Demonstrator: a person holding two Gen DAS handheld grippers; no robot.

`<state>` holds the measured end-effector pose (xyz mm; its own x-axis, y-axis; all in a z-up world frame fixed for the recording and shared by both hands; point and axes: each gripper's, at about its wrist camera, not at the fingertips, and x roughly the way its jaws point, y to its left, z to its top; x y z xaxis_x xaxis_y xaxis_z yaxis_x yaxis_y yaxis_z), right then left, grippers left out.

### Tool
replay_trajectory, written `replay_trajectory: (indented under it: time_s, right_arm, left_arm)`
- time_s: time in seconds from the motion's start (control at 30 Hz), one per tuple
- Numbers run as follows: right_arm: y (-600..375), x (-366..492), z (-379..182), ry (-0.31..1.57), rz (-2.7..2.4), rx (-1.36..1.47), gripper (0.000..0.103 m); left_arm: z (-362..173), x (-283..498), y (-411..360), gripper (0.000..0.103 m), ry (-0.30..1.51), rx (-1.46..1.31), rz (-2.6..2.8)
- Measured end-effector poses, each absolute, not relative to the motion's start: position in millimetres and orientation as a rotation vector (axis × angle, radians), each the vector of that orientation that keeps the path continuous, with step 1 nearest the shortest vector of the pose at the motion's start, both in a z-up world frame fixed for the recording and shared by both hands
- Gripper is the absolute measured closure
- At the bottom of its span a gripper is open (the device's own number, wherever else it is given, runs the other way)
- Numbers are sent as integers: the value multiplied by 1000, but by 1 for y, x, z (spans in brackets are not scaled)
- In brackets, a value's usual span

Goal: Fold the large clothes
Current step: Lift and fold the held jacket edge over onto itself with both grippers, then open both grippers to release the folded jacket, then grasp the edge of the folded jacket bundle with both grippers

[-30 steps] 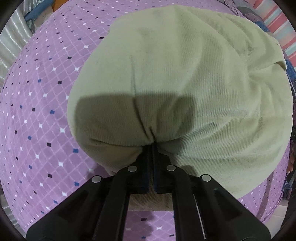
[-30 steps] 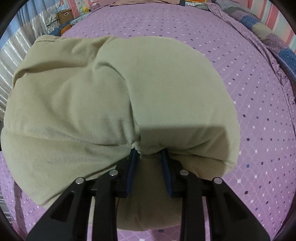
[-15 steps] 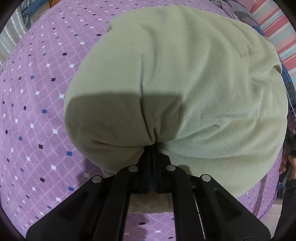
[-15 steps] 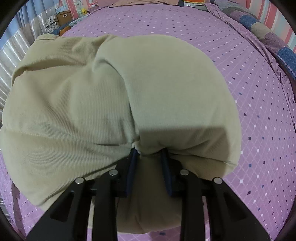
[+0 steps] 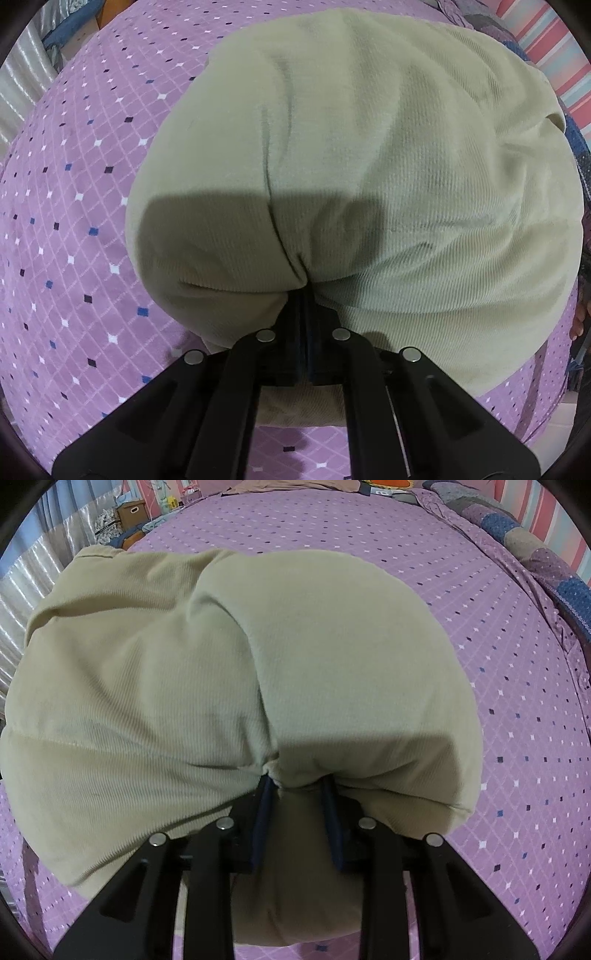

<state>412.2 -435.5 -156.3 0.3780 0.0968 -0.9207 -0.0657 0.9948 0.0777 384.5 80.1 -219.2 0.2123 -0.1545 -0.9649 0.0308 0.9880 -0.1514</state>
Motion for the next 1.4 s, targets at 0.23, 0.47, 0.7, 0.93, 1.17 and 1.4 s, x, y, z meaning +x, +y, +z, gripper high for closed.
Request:
replay_trajectory:
  time_s: [0.23, 0.47, 0.7, 0.93, 1.17, 1.4]
  right_arm:
    - [-434, 411, -158, 1169, 94, 22, 75]
    - [-433, 411, -154, 1182, 72, 27, 75]
    - [-454, 379, -97, 1106, 115, 147, 31]
    - [-477, 328, -61, 976, 112, 129, 15]
    - [-501, 318, -106, 998, 93, 263, 14]
    - [-503, 320, -127, 981, 111, 323, 14]
  left_arm:
    - [-215, 391, 63, 99, 1360, -73, -117]
    - [-202, 394, 53, 99, 1364, -49, -87]
    - [-146, 362, 73, 80, 1299, -187, -96]
    - [-102, 317, 94, 7, 1156, -174, -23]
    - [-171, 309, 94, 7, 1203, -328, -90]
    - [-220, 314, 84, 3, 1190, -469, -148]
